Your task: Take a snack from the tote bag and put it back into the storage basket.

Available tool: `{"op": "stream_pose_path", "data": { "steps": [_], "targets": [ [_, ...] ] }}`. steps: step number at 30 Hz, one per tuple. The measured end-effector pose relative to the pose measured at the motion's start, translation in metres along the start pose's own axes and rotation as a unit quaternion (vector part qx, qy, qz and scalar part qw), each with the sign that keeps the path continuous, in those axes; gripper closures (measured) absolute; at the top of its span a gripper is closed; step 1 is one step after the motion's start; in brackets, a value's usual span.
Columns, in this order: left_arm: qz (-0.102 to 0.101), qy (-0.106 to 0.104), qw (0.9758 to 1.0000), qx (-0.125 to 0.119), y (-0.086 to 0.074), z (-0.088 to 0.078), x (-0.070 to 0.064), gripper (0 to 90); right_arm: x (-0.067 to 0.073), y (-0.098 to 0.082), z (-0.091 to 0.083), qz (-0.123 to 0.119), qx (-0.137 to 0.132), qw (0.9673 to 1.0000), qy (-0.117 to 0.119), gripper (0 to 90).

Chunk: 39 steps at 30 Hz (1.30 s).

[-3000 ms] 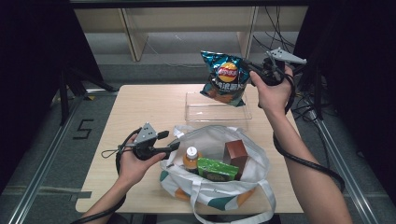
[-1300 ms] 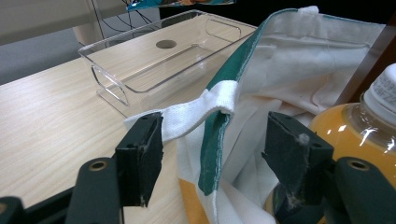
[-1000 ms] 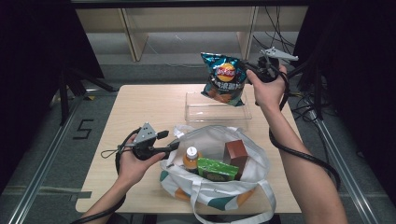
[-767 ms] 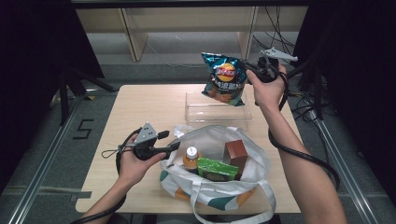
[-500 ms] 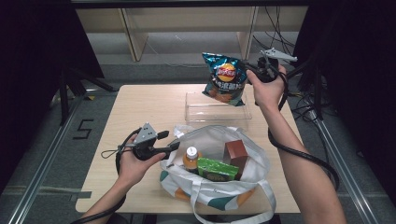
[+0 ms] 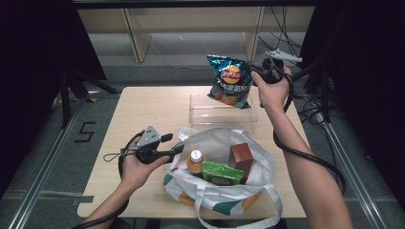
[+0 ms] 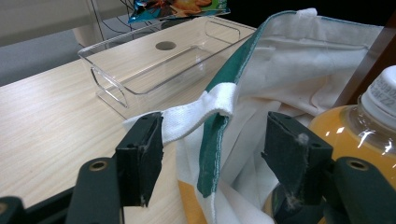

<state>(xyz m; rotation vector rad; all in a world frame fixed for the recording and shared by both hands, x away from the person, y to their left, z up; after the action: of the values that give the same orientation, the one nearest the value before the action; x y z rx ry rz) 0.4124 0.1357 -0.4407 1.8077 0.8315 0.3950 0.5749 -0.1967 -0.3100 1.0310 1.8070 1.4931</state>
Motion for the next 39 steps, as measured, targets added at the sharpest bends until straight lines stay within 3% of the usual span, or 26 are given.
{"op": "stream_pose_path", "data": {
  "steps": [1,6,12,13,16,25,26,28,31,36,39],
  "targets": [
    [0.0,0.0,1.0,0.0,0.0,0.0,0.0,36.9,0.001,0.0,0.0,0.01,-0.001,1.0,0.001,90.0],
    [0.0,-0.001,1.0,-0.001,0.0,0.0,-0.001,36.9,0.0,-0.005,0.003,0.004,-0.001,1.0,0.005,90.0],
    [-0.001,-0.001,1.0,-0.001,0.0,0.0,-0.001,36.8,0.0,-0.005,0.004,0.015,-0.002,0.9999,0.001,90.0],
    [-0.001,-0.001,1.0,-0.001,0.001,0.001,-0.001,36.8,-0.001,-0.005,0.005,0.006,-0.002,1.0,0.002,90.0],
    [0.0,0.0,1.0,-0.002,0.001,0.0,-0.001,36.9,-0.002,-0.004,0.003,0.014,0.0,0.9999,0.0,90.0],
    [0.0,0.0,1.0,-0.001,0.001,0.0,-0.002,37.3,-0.004,-0.007,0.005,0.003,0.002,1.0,-0.004,90.0],
    [0.0,-0.001,1.0,-0.002,0.001,0.0,-0.001,37.3,-0.004,-0.007,0.005,0.011,0.002,0.9999,-0.005,90.0],
    [0.0,-0.002,1.0,-0.004,0.001,0.0,-0.001,37.2,-0.006,-0.007,0.006,-0.001,0.001,1.0,-0.002,90.0],
    [0.001,-0.001,1.0,-0.003,0.001,0.0,-0.001,37.2,-0.006,-0.008,0.007,0.005,0.005,1.0,-0.006,90.0],
    [0.001,0.002,1.0,-0.002,0.001,0.0,-0.001,37.2,-0.008,-0.009,0.01,-0.005,0.008,0.9999,-0.01,90.0],
    [0.005,-0.004,1.0,-0.003,0.001,0.0,-0.001,37.2,-0.009,-0.01,0.011,0.003,0.01,0.9999,-0.011,90.0]
  ]
}}
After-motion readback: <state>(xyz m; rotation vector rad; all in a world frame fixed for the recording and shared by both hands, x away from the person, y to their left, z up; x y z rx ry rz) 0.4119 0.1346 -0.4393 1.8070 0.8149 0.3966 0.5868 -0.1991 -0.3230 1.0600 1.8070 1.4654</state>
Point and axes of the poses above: each handheld gripper's, and its own axes: z roughly forward along the jaws, y roughly out of its top, x roughly to its left, the point moved 3 cm from there along z, roughly forward along the jaws, and after that the axes turned 6 degrees about -z, right-handed, at the moved point
